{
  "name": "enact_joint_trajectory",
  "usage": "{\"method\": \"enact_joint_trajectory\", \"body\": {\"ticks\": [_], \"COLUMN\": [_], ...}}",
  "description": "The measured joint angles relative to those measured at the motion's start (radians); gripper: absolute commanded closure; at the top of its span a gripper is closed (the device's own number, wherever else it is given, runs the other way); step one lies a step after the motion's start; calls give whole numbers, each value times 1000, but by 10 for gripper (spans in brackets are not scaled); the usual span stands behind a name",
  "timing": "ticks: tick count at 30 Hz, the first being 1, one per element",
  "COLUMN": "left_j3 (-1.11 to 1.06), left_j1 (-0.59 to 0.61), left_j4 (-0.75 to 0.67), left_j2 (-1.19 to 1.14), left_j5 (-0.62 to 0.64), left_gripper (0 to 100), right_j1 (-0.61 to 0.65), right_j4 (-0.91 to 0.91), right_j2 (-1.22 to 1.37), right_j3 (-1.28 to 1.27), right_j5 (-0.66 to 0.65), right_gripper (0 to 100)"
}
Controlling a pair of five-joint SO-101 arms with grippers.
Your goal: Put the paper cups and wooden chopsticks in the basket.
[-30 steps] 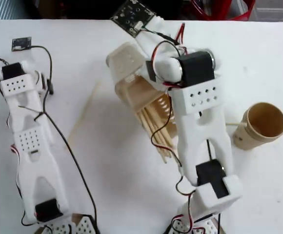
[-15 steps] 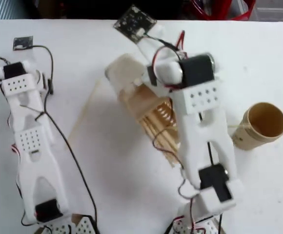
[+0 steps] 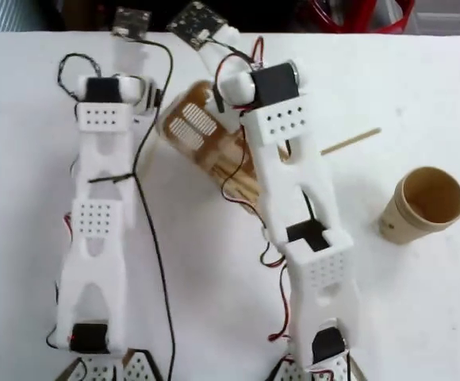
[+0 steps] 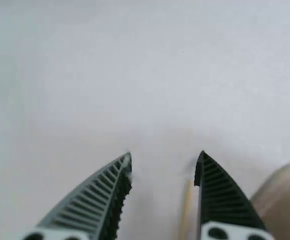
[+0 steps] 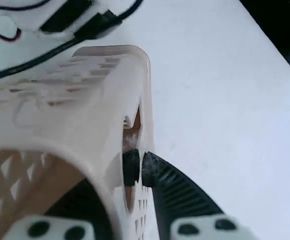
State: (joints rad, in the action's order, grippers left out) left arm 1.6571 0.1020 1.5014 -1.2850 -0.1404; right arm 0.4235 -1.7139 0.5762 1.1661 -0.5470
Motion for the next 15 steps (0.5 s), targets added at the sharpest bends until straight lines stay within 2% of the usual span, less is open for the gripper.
{"method": "enact_joint_trajectory", "body": {"ticks": [6,10,15], "left_j3": [0,0,-5], "left_j1": [-89,-150,-158], "left_j4": [103,170,222], "left_j2": [-44,-78,-80], "left_j5": [-104,-115,-114], "left_gripper": [786,786,786], "right_j1": [-2,0,5], "right_j4": [54,133,157], "right_j2": [6,29,64], "right_j3": [34,32,32], "right_j5": [-3,2,2], "right_gripper": [974,974,974]}}
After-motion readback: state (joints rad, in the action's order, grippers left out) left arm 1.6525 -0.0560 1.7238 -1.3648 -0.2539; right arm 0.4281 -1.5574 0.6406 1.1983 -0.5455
